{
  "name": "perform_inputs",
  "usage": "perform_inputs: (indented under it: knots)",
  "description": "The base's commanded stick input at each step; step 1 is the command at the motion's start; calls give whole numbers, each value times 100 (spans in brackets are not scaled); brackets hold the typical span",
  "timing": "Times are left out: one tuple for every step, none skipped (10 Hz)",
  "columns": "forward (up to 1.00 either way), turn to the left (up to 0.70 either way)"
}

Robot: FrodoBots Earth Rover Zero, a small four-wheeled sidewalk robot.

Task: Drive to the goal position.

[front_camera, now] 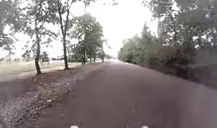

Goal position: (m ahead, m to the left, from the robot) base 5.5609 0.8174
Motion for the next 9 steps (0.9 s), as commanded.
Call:
perform_inputs:
  knots:
    - [70, -35]
    - [70, -1]
    - [70, 0]
    - [70, 0]
    - [70, 0]
    - [70, 0]
    - [70, 0]
    - [70, 0]
    - [70, 0]
